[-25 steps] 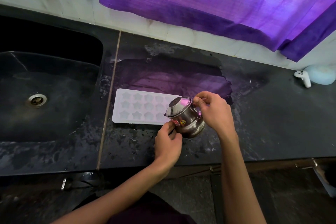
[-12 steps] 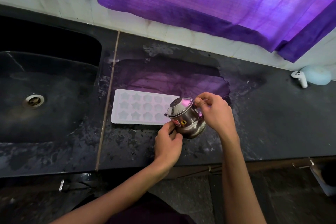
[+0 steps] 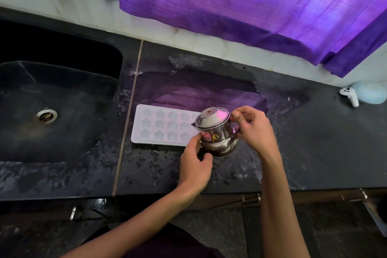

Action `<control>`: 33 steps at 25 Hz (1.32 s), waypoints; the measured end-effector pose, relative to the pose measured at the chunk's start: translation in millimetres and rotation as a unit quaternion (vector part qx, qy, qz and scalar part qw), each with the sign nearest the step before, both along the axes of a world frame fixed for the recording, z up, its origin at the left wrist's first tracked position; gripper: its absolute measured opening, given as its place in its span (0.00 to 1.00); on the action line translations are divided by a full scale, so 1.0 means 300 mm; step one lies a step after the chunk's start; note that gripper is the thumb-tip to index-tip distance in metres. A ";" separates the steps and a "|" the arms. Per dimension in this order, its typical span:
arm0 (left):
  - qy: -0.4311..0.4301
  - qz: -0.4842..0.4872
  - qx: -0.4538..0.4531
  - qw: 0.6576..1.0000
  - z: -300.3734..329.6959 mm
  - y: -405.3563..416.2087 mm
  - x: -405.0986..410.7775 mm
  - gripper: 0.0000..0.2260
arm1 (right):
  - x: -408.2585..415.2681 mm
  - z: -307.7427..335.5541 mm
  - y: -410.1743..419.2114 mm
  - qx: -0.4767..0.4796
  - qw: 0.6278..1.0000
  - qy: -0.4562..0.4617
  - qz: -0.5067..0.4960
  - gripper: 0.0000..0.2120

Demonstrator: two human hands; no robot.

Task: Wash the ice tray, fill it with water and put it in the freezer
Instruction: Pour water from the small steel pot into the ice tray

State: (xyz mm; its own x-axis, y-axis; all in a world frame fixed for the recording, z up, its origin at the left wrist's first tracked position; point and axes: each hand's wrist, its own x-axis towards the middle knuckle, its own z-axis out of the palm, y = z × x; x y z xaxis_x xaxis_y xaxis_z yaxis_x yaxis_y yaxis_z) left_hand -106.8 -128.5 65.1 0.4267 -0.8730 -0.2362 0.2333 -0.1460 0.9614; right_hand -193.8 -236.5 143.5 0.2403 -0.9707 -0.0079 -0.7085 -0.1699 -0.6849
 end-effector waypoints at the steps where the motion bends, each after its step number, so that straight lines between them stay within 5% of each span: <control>1: -0.004 0.005 -0.007 1.000 0.001 -0.003 0.005 0.23 | 0.006 0.004 -0.004 -0.002 1.000 -0.005 0.004 0.09; 33: 0.034 -0.002 -0.015 0.999 -0.025 -0.137 0.130 0.29 | 0.242 0.018 -0.143 -0.091 0.986 0.126 0.057 0.07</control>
State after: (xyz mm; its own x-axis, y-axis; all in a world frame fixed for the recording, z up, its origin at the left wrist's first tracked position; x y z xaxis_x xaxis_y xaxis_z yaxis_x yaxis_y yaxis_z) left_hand -68.0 -169.6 57.5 0.4078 -0.8816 -0.2377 0.2970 -0.1181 0.9475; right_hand -121.1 -279.5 149.0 0.3616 -0.9279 0.0907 -0.8216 -0.3632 -0.4395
